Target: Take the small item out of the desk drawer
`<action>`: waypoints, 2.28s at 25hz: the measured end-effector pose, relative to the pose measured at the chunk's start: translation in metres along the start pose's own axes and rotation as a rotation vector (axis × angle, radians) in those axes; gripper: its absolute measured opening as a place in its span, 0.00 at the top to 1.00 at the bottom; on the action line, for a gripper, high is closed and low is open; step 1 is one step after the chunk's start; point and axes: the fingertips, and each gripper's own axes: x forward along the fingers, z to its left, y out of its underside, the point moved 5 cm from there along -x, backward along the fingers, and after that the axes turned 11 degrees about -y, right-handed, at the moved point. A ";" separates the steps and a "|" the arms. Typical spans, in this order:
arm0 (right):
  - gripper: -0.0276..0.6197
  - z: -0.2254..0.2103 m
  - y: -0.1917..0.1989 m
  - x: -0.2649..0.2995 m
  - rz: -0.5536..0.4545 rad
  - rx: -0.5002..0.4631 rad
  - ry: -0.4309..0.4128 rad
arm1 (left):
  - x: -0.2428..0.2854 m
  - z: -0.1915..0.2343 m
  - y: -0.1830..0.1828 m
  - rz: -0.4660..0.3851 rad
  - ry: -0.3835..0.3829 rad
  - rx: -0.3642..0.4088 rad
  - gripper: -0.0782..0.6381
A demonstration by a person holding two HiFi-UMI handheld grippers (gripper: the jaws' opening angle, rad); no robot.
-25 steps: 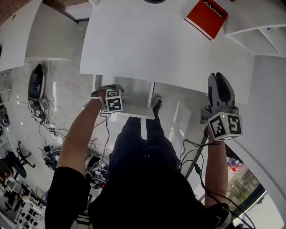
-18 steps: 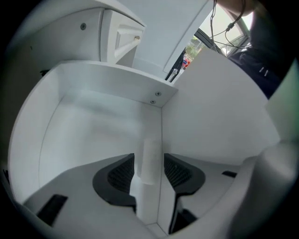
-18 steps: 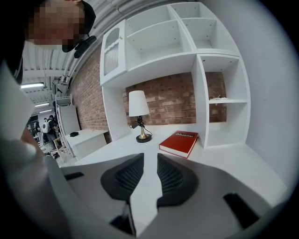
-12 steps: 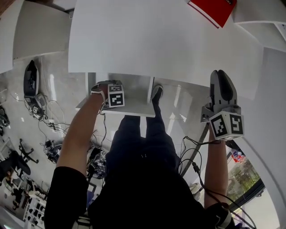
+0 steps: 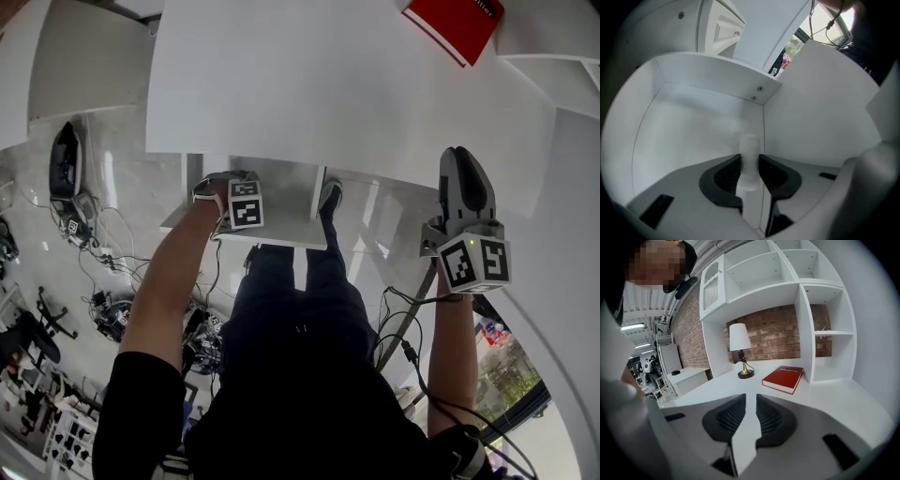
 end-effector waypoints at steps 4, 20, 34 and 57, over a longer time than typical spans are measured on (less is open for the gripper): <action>0.86 0.006 -0.006 -0.001 -0.028 -0.005 -0.017 | -0.014 0.006 -0.002 -0.027 -0.043 -0.036 0.73; 0.89 0.041 -0.082 -0.042 -0.152 -0.088 -0.068 | -0.125 0.005 -0.027 -0.237 -0.211 -0.309 0.73; 0.91 0.068 -0.165 -0.075 -0.317 -0.144 -0.086 | -0.276 0.034 -0.053 -0.565 -0.409 -0.619 0.73; 0.92 0.063 -0.207 -0.092 -0.346 -0.192 -0.056 | -0.324 0.133 -0.036 -0.530 -0.583 -0.982 0.73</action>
